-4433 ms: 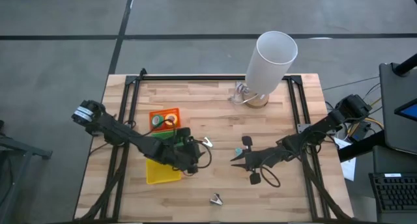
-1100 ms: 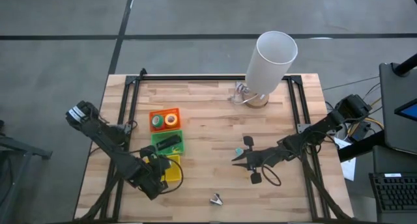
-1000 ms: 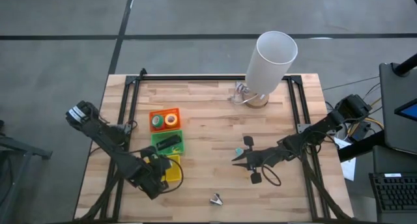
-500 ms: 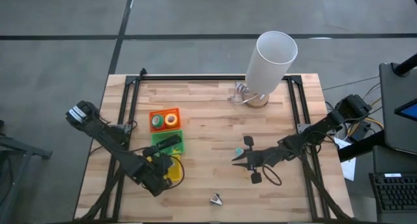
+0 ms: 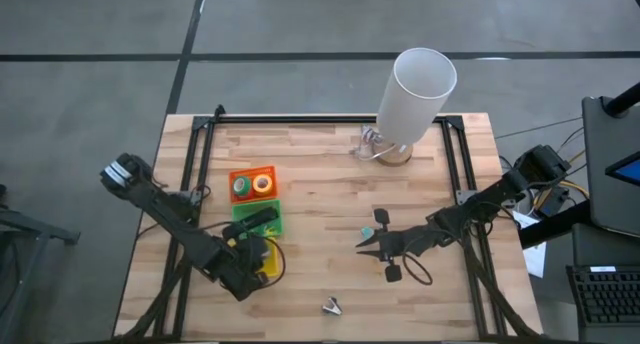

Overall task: Pick and place Stapler, Stapler remover, tape
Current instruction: Put the gray staple remover into the yellow basket

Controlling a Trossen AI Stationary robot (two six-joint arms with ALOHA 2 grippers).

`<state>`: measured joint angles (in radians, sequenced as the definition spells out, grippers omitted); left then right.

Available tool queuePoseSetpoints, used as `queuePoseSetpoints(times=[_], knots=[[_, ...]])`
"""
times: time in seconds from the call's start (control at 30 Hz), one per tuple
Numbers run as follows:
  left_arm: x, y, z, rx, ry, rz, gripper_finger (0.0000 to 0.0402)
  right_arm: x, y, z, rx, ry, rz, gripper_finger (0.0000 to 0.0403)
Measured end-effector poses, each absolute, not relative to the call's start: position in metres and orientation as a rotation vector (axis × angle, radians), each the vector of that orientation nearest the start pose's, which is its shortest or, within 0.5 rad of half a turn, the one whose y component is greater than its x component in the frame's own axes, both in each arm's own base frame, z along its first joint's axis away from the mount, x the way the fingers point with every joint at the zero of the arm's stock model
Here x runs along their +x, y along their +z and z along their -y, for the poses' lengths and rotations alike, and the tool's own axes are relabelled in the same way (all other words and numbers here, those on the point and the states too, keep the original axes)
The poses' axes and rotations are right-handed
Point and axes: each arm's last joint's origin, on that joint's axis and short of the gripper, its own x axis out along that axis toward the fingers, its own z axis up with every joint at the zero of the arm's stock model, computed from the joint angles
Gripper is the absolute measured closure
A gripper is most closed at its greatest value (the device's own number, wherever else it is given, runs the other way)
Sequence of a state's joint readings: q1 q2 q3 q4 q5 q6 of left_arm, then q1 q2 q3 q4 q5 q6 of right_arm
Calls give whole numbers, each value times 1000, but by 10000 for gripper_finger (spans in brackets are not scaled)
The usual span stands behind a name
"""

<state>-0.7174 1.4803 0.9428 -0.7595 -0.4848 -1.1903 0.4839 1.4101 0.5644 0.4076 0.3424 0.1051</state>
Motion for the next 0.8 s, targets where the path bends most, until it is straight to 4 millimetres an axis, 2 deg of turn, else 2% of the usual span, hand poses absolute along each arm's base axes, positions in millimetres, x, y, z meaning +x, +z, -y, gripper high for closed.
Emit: queuePoseSetpoints(times=[0.13,0.27,0.43,0.67,0.8], knots=[[214,223,165,-261,411,-858,291,245,180,-118,-72,118,-407,339],[227,246,168,-201,461,-578,301,245,180,-118,-71,118,-406,339],[254,257,171,-141,356,-450,313,245,181,-118,-71,118,-404,339],[299,237,172,-122,16,-466,320,245,181,-118,-70,119,-401,339],[322,213,163,-159,-40,-509,308,244,179,-117,-76,119,-406,339]])
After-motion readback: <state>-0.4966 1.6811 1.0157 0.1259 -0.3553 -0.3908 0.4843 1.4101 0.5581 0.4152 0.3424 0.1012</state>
